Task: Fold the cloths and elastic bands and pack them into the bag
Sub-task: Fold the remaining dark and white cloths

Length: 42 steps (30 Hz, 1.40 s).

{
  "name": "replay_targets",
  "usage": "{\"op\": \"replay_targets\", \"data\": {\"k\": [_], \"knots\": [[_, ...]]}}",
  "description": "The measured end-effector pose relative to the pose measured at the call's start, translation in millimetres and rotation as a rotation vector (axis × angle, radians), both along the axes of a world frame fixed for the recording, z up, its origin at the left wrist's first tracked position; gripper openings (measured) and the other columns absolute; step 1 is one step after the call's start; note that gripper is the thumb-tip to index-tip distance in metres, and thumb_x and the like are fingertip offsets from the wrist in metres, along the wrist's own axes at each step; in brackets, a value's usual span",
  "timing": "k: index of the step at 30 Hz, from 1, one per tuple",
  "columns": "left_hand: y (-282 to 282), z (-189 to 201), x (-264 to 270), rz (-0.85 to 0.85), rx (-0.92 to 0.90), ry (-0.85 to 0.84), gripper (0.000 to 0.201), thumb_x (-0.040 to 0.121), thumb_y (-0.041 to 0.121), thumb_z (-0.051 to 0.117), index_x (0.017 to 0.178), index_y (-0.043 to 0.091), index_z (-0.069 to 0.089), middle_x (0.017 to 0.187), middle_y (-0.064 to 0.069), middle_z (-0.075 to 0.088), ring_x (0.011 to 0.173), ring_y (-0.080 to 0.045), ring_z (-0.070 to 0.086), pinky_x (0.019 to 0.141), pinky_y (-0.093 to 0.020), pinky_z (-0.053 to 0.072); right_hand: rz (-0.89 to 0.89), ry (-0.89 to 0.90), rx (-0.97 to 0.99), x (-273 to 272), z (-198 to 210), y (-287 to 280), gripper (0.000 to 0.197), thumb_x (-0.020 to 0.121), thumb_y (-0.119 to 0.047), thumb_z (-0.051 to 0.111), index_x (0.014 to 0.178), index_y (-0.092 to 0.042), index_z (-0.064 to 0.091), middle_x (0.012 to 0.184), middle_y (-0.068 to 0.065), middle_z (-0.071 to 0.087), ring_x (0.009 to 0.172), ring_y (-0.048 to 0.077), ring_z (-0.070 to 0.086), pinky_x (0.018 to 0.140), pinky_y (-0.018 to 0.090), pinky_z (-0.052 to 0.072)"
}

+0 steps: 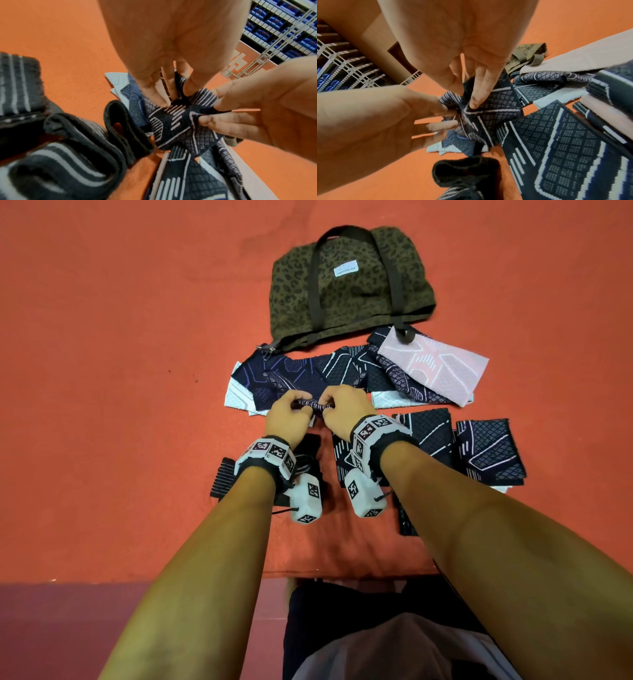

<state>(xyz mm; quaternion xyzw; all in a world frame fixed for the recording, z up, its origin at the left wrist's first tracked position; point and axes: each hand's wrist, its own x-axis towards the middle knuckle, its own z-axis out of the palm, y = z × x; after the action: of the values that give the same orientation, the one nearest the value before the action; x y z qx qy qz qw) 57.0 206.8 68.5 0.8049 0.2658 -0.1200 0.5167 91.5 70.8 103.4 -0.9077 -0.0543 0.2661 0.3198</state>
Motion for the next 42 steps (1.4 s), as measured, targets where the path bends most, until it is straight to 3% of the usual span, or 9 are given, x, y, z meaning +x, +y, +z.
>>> {"op": "replay_targets", "data": {"k": [4, 8, 12, 15, 18, 23, 28, 34, 42], "knots": [[-12.6, -0.9, -18.5, -0.051, -0.024, 0.042, 0.012, 0.081, 0.027, 0.059, 0.087, 0.032, 0.068, 0.086, -0.001, 0.070, 0.076, -0.021, 0.064, 0.081, -0.040, 0.055, -0.036, 0.027, -0.013, -23.5, -7.5, -14.7, 0.018, 0.086, -0.012, 0.053, 0.092, -0.019, 0.069, 0.100, 0.006, 0.069, 0.090, 0.027, 0.063, 0.082, 0.034, 0.053], [-16.4, -22.0, -42.9, -0.061, -0.047, 0.109, 0.031, 0.061, 0.058, 0.050, 0.075, 0.042, 0.073, 0.098, 0.008, 0.074, 0.101, -0.022, 0.068, 0.095, -0.046, 0.054, -0.114, 0.078, -0.047, -50.5, -21.4, -28.6, 0.018, 0.089, -0.021, 0.052, 0.078, -0.016, 0.066, 0.087, 0.009, 0.070, 0.082, 0.031, 0.064, 0.073, 0.031, 0.053], [-14.9, -34.5, -64.1, -0.063, -0.009, 0.088, 0.020, 0.071, 0.047, 0.055, 0.086, 0.046, 0.069, 0.086, 0.008, 0.070, 0.083, -0.026, 0.068, 0.086, -0.052, 0.056, -0.232, 0.146, -0.022, -74.6, -35.3, -40.1, 0.019, 0.089, -0.018, 0.055, 0.075, -0.016, 0.069, 0.085, 0.007, 0.071, 0.082, 0.028, 0.066, 0.071, 0.028, 0.053], [-9.8, -29.7, -72.7, -0.015, 0.012, 0.062, 0.028, 0.076, 0.033, 0.062, 0.102, 0.044, 0.063, 0.096, -0.001, 0.072, 0.086, -0.033, 0.069, 0.085, -0.051, 0.057, -0.292, 0.191, 0.023, -88.4, -40.9, -47.6, 0.022, 0.088, -0.012, 0.054, 0.084, -0.017, 0.075, 0.090, -0.001, 0.071, 0.082, 0.019, 0.064, 0.070, 0.022, 0.047], [-7.5, -22.1, -78.1, 0.037, 0.015, 0.044, 0.044, 0.083, 0.007, 0.066, 0.121, 0.030, 0.060, 0.109, -0.001, 0.069, 0.097, -0.023, 0.068, 0.094, -0.042, 0.055, -0.271, 0.262, 0.017, -96.0, -44.9, -51.4, 0.022, 0.088, -0.011, 0.055, 0.084, -0.017, 0.075, 0.092, -0.002, 0.072, 0.083, 0.017, 0.064, 0.072, 0.022, 0.048], [0.8, -26.6, -87.6, 0.118, -0.006, 0.124, 0.061, 0.079, 0.005, 0.071, 0.133, 0.026, 0.050, 0.113, -0.002, 0.068, 0.096, -0.020, 0.068, 0.092, -0.040, 0.056, -0.168, 0.354, -0.072, -108.3, -52.5, -48.9, 0.022, 0.088, -0.011, 0.055, 0.082, -0.016, 0.075, 0.093, 0.008, 0.074, 0.089, 0.025, 0.069, 0.082, 0.031, 0.057], [1.6, -27.9, -102.6, 0.058, 0.006, 0.286, 0.054, 0.077, 0.011, 0.074, 0.120, 0.016, 0.043, 0.105, -0.006, 0.064, 0.093, -0.026, 0.065, 0.087, -0.038, 0.054, -0.005, 0.455, -0.184, -128.9, -63.1, -38.6, 0.019, 0.085, -0.009, 0.055, 0.095, -0.001, 0.070, 0.095, 0.015, 0.071, 0.086, 0.029, 0.069, 0.079, 0.038, 0.060], [-1.6, -39.8, -129.2, -0.177, 0.015, 0.504, 0.056, 0.057, 0.027, 0.071, 0.111, 0.019, 0.061, 0.108, -0.009, 0.070, 0.099, -0.029, 0.067, 0.093, -0.041, 0.055, 0.223, 0.508, -0.342, -149.9, -76.4, -37.6, 0.011, 0.085, -0.017, 0.056, 0.089, -0.008, 0.061, 0.092, 0.011, 0.063, 0.080, 0.026, 0.059, 0.073, 0.028, 0.049], [1.6, -61.8, -160.3, -0.114, -0.068, 0.526, 0.023, 0.088, 0.016, 0.069, 0.111, 0.016, 0.064, 0.108, -0.001, 0.066, 0.099, -0.021, 0.064, 0.097, -0.033, 0.050, 0.242, 0.449, -0.318, -167.3, -94.0, -35.4, 0.027, 0.085, -0.014, 0.052, 0.109, -0.011, 0.061, 0.108, 0.012, 0.063, 0.091, 0.032, 0.065, 0.081, 0.039, 0.057]]}}
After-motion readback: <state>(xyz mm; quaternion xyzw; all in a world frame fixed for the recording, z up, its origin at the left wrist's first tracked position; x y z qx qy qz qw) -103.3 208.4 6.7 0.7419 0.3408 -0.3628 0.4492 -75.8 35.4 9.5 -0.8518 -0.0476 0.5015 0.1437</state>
